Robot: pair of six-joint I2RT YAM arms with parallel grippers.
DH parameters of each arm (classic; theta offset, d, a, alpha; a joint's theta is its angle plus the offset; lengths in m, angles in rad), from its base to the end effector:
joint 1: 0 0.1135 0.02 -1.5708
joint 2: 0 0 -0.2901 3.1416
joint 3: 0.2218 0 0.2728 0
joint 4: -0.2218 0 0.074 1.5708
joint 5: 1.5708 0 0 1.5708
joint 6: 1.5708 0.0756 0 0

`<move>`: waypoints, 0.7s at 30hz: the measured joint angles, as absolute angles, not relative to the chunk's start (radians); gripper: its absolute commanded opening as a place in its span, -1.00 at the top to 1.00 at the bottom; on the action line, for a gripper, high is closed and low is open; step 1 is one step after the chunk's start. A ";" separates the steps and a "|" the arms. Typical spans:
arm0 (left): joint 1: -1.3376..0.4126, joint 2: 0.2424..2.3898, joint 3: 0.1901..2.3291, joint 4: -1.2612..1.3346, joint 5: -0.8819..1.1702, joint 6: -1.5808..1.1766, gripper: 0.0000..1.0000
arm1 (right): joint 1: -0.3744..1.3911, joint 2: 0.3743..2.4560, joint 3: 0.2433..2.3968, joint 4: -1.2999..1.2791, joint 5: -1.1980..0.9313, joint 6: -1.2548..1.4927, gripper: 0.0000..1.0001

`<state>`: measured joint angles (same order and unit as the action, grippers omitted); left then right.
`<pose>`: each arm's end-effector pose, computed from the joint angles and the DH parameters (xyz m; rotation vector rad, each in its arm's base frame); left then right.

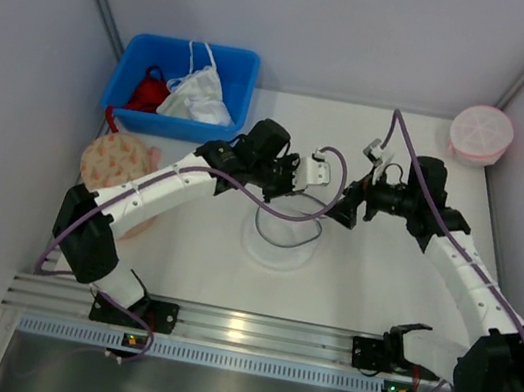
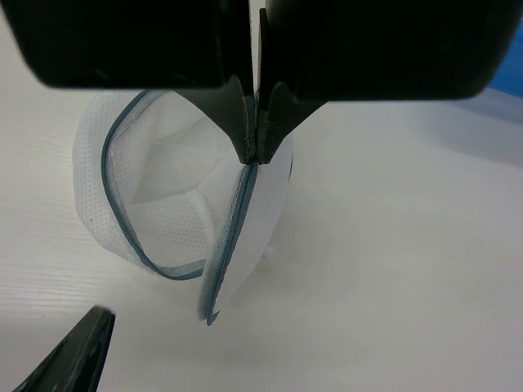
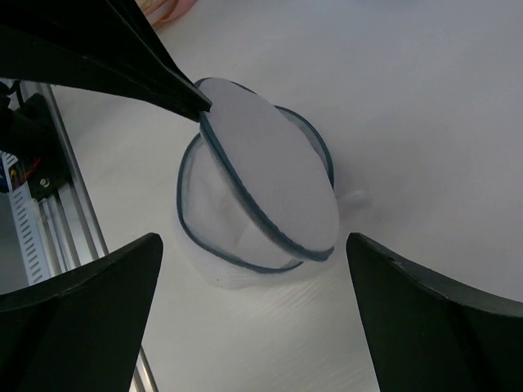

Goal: Place the bra in the laundry bag and zip it closed

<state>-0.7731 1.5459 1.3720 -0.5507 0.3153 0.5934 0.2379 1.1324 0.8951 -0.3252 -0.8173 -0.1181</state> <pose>0.2660 -0.2923 0.3199 1.5712 1.6707 -0.4546 0.2552 0.1186 0.3049 -0.8295 1.8955 0.9363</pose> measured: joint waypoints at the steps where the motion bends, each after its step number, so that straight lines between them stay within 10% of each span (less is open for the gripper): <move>1: -0.773 1.547 1.373 -0.551 0.324 0.591 1.00 | 0.250 1.147 0.894 -0.318 -0.817 -0.112 -0.91; 11: -0.773 1.585 1.429 -0.552 0.409 0.526 1.00 | 0.333 1.269 0.891 -0.213 -0.798 -0.079 -0.54; 16: -0.773 1.598 1.454 -0.551 0.426 0.490 1.00 | 0.347 1.322 0.890 -0.161 -0.786 -0.038 0.55; 18: -0.773 1.598 1.455 -0.544 0.419 0.461 0.80 | 0.348 1.334 0.891 -0.156 -0.777 -0.023 1.00; 21: -0.767 1.598 1.461 -0.531 0.374 0.375 0.10 | 0.351 1.336 0.895 -0.165 -0.748 0.005 1.00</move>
<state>-0.7673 1.5982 1.4612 -0.5308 0.3744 0.3748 0.3511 1.3361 0.8951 -0.1650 -0.7479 0.0048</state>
